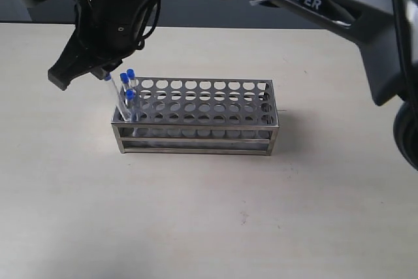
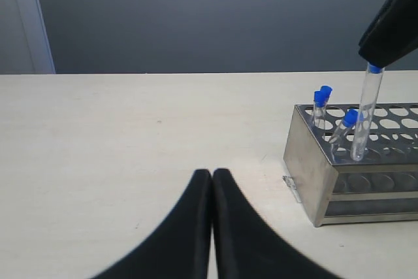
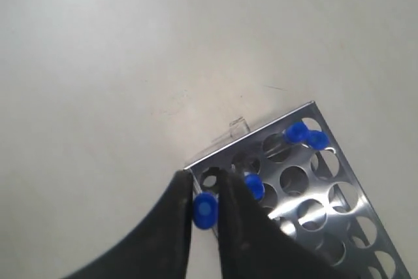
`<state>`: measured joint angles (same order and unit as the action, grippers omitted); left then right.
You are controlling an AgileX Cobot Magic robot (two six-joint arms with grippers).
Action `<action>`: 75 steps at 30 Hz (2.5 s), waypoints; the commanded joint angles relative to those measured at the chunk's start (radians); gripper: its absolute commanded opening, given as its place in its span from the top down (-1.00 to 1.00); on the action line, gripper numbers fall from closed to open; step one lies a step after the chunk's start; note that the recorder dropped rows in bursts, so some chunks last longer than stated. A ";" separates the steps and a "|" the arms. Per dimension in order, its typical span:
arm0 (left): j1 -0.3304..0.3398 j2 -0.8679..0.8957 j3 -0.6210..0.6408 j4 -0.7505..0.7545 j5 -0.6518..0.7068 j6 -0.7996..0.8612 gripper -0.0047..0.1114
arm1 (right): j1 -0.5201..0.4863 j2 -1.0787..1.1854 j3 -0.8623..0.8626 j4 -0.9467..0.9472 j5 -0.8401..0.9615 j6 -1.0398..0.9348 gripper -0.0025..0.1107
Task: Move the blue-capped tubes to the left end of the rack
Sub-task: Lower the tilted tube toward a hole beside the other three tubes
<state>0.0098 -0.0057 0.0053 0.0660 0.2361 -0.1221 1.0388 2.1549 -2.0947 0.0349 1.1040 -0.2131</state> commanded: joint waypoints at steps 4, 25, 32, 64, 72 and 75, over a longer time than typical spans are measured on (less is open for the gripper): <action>-0.005 0.006 -0.005 0.002 -0.005 -0.001 0.90 | -0.001 0.036 0.013 0.032 0.036 -0.005 0.96; -0.005 0.006 -0.005 0.002 -0.005 -0.001 0.90 | -0.001 0.036 -0.077 0.016 0.011 -0.005 0.96; -0.005 0.006 -0.005 0.002 -0.005 -0.001 0.90 | -0.001 0.036 -0.082 -0.013 0.013 -0.005 0.96; -0.005 0.006 -0.005 0.002 -0.005 -0.001 0.90 | -0.003 0.062 -0.102 -0.026 -0.057 -0.005 0.96; -0.005 0.006 -0.005 0.002 -0.005 -0.001 0.90 | -0.003 0.092 -0.102 -0.026 -0.063 -0.005 0.96; -0.005 0.006 -0.005 0.002 -0.005 -0.001 0.90 | -0.003 0.095 -0.102 -0.026 -0.065 -0.005 0.96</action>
<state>0.0098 -0.0057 0.0053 0.0660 0.2361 -0.1221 1.0388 2.2491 -2.1908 0.0184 1.0514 -0.2150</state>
